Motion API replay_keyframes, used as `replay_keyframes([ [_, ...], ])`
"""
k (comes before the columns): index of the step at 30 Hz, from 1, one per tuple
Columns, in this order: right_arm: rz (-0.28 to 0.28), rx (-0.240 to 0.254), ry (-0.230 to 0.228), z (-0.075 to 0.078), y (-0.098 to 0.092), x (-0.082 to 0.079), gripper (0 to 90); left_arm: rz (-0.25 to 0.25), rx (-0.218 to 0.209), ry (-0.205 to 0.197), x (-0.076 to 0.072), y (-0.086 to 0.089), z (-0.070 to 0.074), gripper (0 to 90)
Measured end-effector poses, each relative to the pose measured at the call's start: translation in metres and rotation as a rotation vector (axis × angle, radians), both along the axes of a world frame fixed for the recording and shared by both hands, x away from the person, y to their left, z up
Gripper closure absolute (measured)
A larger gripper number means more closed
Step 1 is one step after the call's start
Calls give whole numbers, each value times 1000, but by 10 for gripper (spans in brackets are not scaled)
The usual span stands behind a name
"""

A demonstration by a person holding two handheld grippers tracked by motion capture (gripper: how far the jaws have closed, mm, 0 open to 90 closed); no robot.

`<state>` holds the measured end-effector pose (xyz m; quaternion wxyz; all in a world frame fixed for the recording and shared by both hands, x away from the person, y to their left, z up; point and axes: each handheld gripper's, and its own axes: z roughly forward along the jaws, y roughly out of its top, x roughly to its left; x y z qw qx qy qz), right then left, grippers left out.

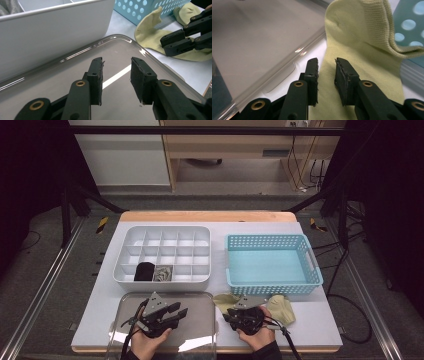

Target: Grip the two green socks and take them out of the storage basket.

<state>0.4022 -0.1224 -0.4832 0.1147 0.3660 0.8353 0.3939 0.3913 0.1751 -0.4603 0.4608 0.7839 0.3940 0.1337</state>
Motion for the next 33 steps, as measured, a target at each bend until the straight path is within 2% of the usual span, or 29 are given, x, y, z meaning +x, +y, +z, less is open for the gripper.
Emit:
replay_keyframes([
  [2,-10,-15,-34,-2,1,-3,809,9,-10,4,1,0,1,612],
  [7,-14,-4,-26,-3,0,-3,900,13,-12,6,1,0,1,613],
  [12,1,5,0,-1,-3,-1,900,18,-20,13,2,1,1,609],
  [13,13,14,16,0,-5,-1,900,20,-21,11,2,2,1,609],
  [18,70,50,29,6,-13,-7,900,16,-28,8,1,3,3,608],
  [21,113,37,60,4,-18,-14,900,14,-43,12,1,4,5,606],
  [23,115,35,68,1,-21,-18,900,7,-48,14,0,3,7,604],
  [24,112,57,70,-1,-25,-20,873,2,-50,16,0,2,8,596],
  [25,112,57,70,-1,-25,-20,873,-2,-53,16,0,1,9,596],
  [28,85,97,37,4,-31,-21,809,-18,-49,11,0,-4,15,581],
  [30,72,102,23,5,-33,-21,793,-31,-45,3,0,-9,20,581],
  [32,30,103,-5,9,-39,-20,720,-51,-42,8,1,-16,25,577],
  [33,30,103,-5,9,-39,-20,720,-51,-42,8,1,-16,25,576],
])
